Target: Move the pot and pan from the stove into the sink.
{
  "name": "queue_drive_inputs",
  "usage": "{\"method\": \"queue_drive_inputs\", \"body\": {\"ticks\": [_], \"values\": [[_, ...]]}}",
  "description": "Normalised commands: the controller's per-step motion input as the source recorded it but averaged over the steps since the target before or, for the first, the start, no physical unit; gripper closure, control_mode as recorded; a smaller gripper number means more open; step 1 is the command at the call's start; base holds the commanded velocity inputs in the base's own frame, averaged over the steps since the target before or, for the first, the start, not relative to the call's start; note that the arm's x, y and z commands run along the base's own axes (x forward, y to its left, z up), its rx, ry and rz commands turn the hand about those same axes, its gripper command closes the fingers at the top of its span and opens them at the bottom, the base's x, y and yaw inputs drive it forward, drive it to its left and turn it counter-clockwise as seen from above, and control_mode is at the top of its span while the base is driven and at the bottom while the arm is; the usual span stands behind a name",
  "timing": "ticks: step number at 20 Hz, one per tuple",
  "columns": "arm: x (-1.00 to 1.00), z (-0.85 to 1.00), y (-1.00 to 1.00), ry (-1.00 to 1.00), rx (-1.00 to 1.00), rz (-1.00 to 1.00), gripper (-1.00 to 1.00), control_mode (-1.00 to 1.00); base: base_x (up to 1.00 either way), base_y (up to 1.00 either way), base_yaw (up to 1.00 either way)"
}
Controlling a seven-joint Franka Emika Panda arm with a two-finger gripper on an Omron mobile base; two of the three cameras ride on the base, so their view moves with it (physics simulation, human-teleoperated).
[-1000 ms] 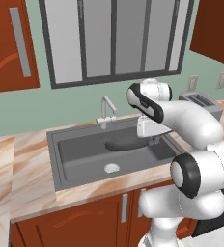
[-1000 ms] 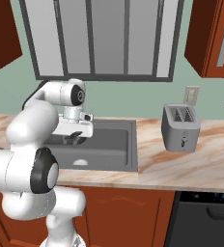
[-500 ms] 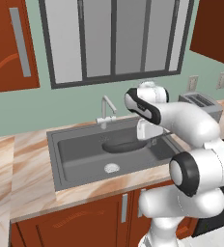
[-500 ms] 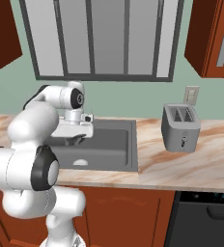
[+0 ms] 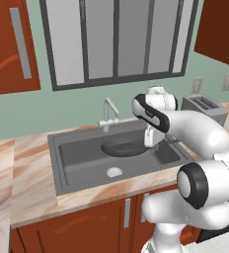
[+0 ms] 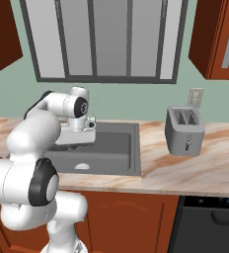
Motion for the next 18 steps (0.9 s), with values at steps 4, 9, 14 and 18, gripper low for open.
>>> {"method": "queue_drive_inputs", "body": {"ticks": [4, 9, 14, 18], "values": [[0.03, -0.07, 0.0, -0.1, 0.03, 0.05, 1.0, -1.0, 0.0, 0.0, 0.0], [0.14, -0.07, 0.0, -0.03, 0.0, 0.01, 1.0, -1.0, 0.0, 0.0, 0.0], [0.2, -0.16, 0.0, 0.0, 0.0, 0.0, 1.0, -1.0, 0.0, 0.0, 0.0], [0.17, -0.15, -0.11, 0.01, 0.01, 0.02, 1.0, -1.0, 0.0, 0.0, 0.0]]}}
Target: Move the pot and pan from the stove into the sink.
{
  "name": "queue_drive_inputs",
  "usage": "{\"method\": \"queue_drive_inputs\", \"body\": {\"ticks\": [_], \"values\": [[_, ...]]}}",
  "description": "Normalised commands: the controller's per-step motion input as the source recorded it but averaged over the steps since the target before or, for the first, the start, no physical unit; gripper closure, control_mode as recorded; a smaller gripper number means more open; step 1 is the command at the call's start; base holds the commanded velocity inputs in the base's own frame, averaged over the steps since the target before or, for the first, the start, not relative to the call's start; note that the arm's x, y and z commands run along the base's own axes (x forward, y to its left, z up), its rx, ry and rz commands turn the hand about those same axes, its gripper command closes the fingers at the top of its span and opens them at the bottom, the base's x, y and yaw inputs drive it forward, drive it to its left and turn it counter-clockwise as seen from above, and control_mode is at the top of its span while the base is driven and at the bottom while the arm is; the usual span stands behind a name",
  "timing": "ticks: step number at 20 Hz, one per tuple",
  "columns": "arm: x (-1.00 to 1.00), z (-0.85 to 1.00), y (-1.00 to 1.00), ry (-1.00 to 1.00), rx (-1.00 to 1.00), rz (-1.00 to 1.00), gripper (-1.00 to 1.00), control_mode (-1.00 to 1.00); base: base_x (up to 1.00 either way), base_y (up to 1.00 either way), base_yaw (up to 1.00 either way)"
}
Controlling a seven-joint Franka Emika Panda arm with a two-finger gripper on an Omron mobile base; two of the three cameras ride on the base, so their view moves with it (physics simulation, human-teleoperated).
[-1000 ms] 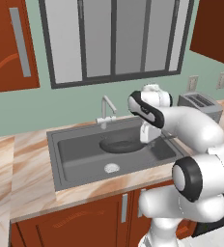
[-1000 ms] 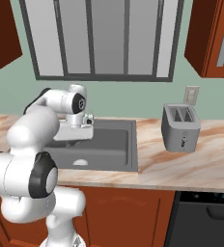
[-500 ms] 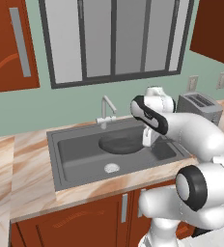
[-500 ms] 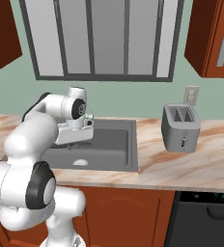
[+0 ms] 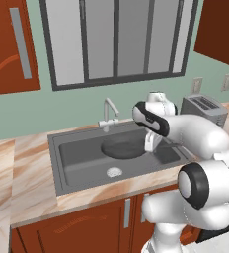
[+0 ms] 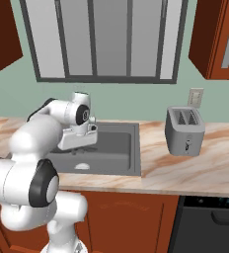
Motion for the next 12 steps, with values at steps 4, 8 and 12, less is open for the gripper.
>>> {"method": "queue_drive_inputs", "body": {"ticks": [4, 8, 12], "values": [[0.16, -0.07, -0.18, 0.06, 0.04, 0.03, 1.0, -1.0, 0.0, 0.0, 0.0], [0.1, -0.03, -0.23, 0.0, 0.06, 0.06, 1.0, -1.0, 0.0, 0.0, 0.0], [0.05, -0.12, -0.23, 0.0, 0.06, 0.09, 1.0, -1.0, 0.0, 0.0, 0.0]]}}
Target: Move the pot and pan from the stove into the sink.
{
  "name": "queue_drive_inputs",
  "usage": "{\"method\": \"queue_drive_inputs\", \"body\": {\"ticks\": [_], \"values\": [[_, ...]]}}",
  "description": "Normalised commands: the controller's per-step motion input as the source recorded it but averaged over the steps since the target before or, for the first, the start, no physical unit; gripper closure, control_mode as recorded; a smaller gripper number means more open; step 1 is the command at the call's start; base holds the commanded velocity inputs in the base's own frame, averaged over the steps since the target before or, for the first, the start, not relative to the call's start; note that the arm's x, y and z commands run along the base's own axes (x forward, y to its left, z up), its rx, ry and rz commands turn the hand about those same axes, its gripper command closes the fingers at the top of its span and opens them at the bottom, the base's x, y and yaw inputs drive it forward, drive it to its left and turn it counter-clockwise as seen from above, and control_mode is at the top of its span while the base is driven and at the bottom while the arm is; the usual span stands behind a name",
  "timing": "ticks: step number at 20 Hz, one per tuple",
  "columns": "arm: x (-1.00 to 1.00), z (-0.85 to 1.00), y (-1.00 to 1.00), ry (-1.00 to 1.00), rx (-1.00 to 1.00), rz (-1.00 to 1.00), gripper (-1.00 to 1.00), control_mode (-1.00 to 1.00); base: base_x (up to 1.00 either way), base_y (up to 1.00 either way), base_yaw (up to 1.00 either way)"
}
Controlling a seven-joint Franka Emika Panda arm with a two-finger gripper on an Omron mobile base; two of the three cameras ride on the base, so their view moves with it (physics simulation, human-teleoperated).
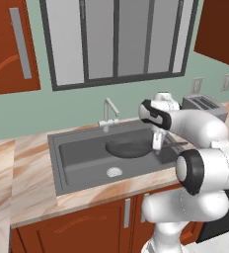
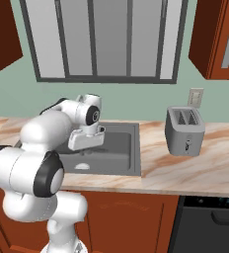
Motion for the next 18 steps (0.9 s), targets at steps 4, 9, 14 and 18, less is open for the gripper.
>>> {"method": "queue_drive_inputs", "body": {"ticks": [4, 9, 14, 18], "values": [[0.08, -0.26, -0.16, 0.0, 0.03, 0.09, 1.0, -1.0, 0.0, 0.0, 0.0], [0.12, -0.36, -0.06, 0.0, 0.0, 0.09, 1.0, -1.0, 0.0, 0.0, 0.0], [0.31, -0.25, 0.0, -0.02, 0.01, 0.04, 1.0, -1.0, 0.0, 0.0, 0.0], [0.33, -0.22, 0.0, -0.03, 0.02, 0.02, 1.0, -1.0, 0.0, 0.0, 0.0]]}}
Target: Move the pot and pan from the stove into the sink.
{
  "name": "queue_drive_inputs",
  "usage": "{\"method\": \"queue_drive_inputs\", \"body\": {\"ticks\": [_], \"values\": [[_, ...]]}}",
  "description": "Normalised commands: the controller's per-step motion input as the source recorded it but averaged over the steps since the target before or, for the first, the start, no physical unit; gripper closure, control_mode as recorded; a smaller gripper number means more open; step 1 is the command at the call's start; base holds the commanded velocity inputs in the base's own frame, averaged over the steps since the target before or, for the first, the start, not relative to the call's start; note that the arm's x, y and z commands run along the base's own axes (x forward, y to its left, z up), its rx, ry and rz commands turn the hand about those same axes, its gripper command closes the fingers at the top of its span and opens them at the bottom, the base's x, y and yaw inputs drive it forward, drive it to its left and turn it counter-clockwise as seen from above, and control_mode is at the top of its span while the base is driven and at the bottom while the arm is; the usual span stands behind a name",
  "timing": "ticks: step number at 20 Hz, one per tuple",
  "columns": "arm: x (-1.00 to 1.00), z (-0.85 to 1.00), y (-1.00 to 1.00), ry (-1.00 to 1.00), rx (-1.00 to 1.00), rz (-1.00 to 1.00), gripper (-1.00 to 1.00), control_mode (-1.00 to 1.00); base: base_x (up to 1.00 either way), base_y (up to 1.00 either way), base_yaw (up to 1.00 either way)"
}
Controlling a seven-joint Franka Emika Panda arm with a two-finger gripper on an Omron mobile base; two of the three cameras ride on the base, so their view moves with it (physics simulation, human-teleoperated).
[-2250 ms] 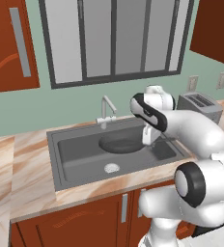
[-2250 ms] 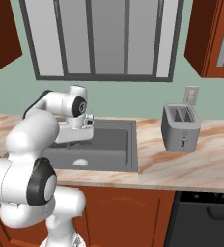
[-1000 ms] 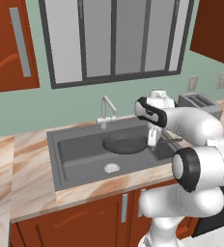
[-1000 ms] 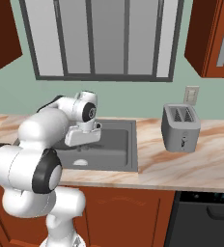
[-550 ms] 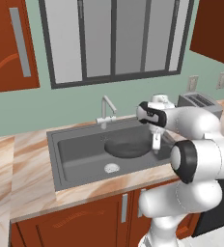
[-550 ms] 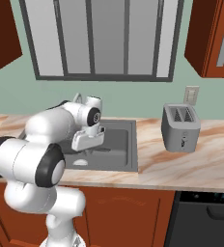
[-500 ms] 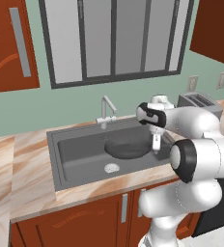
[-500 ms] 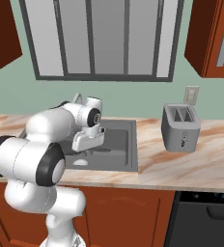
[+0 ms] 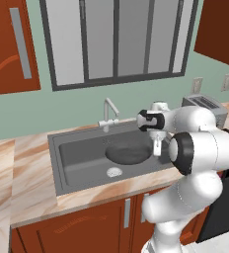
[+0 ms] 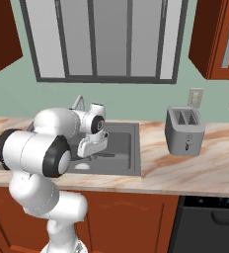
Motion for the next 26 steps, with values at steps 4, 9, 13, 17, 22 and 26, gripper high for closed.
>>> {"method": "queue_drive_inputs", "body": {"ticks": [4, 9, 13, 17, 22, 26], "values": [[0.29, -0.29, 0.0, -0.04, 0.03, 0.01, 1.0, -1.0, 0.0, 0.0, 0.0], [0.13, -0.36, 0.0, -0.03, 0.02, 0.01, 1.0, -1.0, 0.0, 0.0, 0.0], [0.0, -0.32, 0.0, -0.02, 0.01, 0.02, 1.0, -1.0, 0.0, 0.0, 0.0], [0.03, -0.1, 0.0, -0.03, 0.0, 0.01, 1.0, -1.0, 0.0, 0.0, 0.0], [0.07, -0.07, 0.0, -0.03, 0.0, 0.0, 1.0, -1.0, 0.0, 0.0, 0.0], [0.07, -0.05, 0.0, -0.02, 0.0, 0.0, -1.0, -1.0, 0.0, 0.0, 0.0]]}}
